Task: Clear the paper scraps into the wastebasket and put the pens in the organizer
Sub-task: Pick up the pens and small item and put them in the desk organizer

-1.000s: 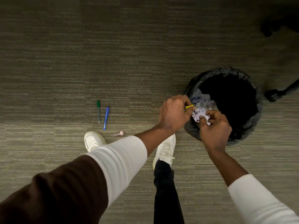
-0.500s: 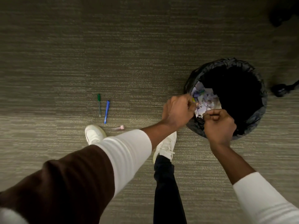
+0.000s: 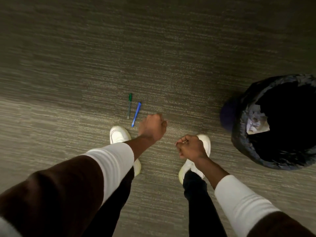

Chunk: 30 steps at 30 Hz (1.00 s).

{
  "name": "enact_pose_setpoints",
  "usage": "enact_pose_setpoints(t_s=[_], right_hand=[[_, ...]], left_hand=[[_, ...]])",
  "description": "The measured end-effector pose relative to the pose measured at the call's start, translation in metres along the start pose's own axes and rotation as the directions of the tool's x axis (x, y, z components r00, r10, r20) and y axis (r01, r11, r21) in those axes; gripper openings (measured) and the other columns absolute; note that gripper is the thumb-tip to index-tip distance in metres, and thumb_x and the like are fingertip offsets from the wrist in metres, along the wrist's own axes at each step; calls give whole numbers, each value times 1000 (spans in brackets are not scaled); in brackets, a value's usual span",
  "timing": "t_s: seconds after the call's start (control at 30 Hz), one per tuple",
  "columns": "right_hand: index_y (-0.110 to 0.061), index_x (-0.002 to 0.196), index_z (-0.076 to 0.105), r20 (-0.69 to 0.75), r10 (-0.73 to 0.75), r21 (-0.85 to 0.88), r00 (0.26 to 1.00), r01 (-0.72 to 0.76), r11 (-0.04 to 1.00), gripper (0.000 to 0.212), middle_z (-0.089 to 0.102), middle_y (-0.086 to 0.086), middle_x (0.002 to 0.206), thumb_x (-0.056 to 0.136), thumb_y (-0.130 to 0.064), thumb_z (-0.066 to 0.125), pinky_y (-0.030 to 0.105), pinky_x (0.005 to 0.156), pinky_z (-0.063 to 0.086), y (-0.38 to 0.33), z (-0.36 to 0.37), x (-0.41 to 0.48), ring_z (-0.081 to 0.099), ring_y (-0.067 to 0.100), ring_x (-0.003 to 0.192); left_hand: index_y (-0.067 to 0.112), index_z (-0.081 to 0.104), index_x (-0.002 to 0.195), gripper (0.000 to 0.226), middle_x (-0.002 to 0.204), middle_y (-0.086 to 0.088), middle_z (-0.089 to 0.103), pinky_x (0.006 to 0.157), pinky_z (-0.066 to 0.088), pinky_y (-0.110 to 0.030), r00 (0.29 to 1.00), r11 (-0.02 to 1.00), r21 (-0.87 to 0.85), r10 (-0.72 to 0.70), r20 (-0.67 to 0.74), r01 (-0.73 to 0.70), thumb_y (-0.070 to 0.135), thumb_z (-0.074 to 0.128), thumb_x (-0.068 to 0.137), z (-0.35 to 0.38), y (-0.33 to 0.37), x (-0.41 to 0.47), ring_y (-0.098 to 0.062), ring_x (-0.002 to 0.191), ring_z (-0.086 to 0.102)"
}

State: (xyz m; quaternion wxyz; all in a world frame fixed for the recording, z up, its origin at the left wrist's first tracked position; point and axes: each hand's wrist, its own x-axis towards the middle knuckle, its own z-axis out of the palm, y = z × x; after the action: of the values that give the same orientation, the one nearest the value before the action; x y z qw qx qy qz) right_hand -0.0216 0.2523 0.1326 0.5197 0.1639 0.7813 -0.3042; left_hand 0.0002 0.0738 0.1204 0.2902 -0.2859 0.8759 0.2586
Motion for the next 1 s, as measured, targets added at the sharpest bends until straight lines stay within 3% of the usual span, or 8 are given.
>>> enact_pose_setpoints(t_s=[0.1, 0.23, 0.37, 0.53, 0.57, 0.67, 0.8, 1.0], right_hand=[[-12, 84, 74, 48, 93, -57, 994, -90, 994, 6, 79, 7, 79, 86, -16, 78, 50, 71, 68, 2, 44, 34, 77, 25, 64], [-13, 86, 74, -1, 165, -74, 986, -164, 984, 17, 80, 10, 87, 77, -24, 84, 45, 67, 68, 11, 105, 87, 79, 26, 64], [-9, 107, 67, -116, 232, 76, 966, -225, 971, 61, 76, 14, 100, 68, -48, 94, 45, 61, 67, 16, 166, 127, 79, 31, 75], [-6, 122, 56, -268, 246, 162, 931, -208, 965, 110, 76, 18, 108, 46, -82, 77, 53, 79, 65, 39, 230, 168, 77, 40, 97], [-5, 125, 55, -292, 251, 185, 923, -203, 961, 109, 76, 19, 110, 49, -79, 81, 52, 83, 64, 30, 233, 163, 76, 40, 101], [-7, 120, 58, -384, 251, 196, 889, -187, 963, 74, 76, 19, 112, 71, -50, 93, 44, 89, 60, 11, 231, 152, 74, 39, 105], [-14, 111, 59, -452, 194, 220, 871, -102, 970, 56, 77, 12, 105, 72, -29, 97, 34, 81, 56, 3, 229, 151, 73, 31, 93], [-20, 104, 65, -458, 41, 100, 888, 6, 995, 41, 79, 10, 101, 75, -24, 93, 30, 74, 51, 1, 223, 138, 75, 32, 92]], left_hand=[[15, 70, 109, 30, 115, -17, 73, 85, 58, -45, 992, 989, 87, -122, 40, 118, 40, 60, 96, 2, -48, 22, -41, 107, 70], [12, 69, 120, 35, 118, -15, 73, 85, 56, -41, 970, 965, 128, -238, 55, 230, 37, 63, 97, 16, -103, 56, -38, 107, 71], [12, 67, 122, 35, 119, -14, 71, 86, 57, -43, 971, 962, 152, -236, 37, 228, 36, 62, 98, 31, -140, 90, -37, 109, 71], [16, 65, 120, 41, 117, -12, 70, 86, 61, -46, 982, 972, 138, -188, -28, 190, 50, 64, 95, 49, -165, 115, -36, 107, 71], [16, 64, 121, 44, 118, -13, 70, 86, 60, -45, 984, 974, 139, -173, -37, 177, 52, 64, 95, 52, -168, 118, -36, 107, 70], [16, 64, 122, 45, 119, -13, 70, 86, 57, -44, 989, 983, 116, -139, -52, 144, 52, 67, 95, 58, -169, 121, -36, 109, 70], [18, 66, 116, 33, 116, -11, 71, 87, 59, -45, 990, 988, 88, -125, -66, 130, 43, 69, 95, 60, -172, 125, -36, 105, 71], [14, 66, 117, 28, 112, -11, 71, 83, 60, -47, 962, 984, -51, -177, -209, 170, 32, 62, 96, 44, -170, 127, -36, 103, 69]])
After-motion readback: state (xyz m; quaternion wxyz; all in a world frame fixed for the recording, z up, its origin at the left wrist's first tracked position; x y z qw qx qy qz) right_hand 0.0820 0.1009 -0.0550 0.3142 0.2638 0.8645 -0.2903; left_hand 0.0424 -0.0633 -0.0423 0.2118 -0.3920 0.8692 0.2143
